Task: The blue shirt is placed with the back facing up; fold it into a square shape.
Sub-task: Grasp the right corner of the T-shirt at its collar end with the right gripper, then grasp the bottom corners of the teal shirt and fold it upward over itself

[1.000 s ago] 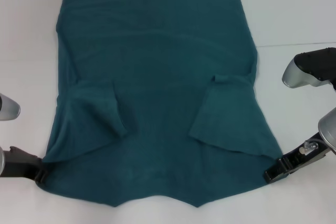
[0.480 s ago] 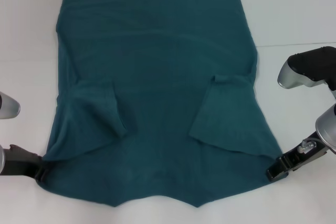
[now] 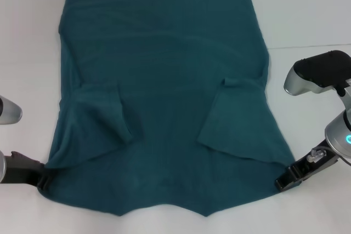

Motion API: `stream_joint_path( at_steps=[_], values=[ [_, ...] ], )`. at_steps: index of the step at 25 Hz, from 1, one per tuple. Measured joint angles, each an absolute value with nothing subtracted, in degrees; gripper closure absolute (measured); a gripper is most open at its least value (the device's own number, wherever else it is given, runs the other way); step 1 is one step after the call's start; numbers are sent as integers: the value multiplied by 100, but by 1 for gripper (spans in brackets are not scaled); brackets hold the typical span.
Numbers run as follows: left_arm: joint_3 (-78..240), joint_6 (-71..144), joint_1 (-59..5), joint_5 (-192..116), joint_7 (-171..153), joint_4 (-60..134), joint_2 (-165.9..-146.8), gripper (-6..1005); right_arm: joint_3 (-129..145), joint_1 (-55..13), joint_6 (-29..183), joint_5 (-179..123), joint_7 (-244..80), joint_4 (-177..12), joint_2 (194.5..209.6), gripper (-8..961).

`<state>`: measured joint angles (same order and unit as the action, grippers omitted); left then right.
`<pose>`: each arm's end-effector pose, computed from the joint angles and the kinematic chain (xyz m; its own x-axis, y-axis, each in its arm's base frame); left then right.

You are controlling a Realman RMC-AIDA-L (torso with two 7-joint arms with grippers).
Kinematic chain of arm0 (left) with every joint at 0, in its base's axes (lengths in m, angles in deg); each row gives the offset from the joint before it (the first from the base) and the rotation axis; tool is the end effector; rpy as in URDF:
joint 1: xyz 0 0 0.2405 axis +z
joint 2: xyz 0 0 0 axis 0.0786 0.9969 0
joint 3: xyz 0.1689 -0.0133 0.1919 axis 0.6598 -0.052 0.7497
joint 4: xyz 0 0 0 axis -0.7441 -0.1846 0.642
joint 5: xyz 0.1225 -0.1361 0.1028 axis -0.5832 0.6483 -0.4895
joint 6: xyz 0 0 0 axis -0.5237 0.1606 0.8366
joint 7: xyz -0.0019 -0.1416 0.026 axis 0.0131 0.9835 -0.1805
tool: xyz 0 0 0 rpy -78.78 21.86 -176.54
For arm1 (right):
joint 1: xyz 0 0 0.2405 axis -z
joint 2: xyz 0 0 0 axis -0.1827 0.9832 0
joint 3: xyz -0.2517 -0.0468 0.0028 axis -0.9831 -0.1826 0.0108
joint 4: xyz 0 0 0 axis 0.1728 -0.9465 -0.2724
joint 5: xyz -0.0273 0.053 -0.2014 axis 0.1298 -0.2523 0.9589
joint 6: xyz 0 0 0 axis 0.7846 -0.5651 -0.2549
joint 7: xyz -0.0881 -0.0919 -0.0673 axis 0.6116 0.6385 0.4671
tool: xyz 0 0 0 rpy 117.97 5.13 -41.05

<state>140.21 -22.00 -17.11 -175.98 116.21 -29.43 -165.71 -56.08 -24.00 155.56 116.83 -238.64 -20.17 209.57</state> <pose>-0.2926 0.3456 0.0040 0.7239 0.6891 0.0323 0.5749 -0.5768 -0.5803 0.2453 0.3531 0.0015 0.3906 -0.9126 0.1210 -0.7340 -0.3881 -0.5574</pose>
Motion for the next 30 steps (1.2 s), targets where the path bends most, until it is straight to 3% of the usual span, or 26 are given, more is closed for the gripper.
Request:
stream_joint_path(
  at_steps=[9,14,17,23,30],
  values=[
    [14021,-2200,-1712,-17597,11621,-2943,-16571,986,-5770,-2402,15496,11620,-23877,-2019,20959,255],
    [14021,-2200,-1712,-17598,11621,-2939,-16571,985,-5781,-2394,15471,11606,-23876,-2032,20961,486],
    [14019,-2200,-1712,-17599,11621,-2933,-16571,985,-5781,-2374,15437,11556,-23859,-2035,20960,700],
    [13985,-2230,-1712,-17595,11624,-2926,-16571,986,-5728,-2344,15393,11398,-23772,-2036,20930,886],
    [13850,-2468,-1757,-17471,11843,-2891,-16545,986,-5464,-2355,15642,11368,-23359,-1909,20917,886]
  ],
)
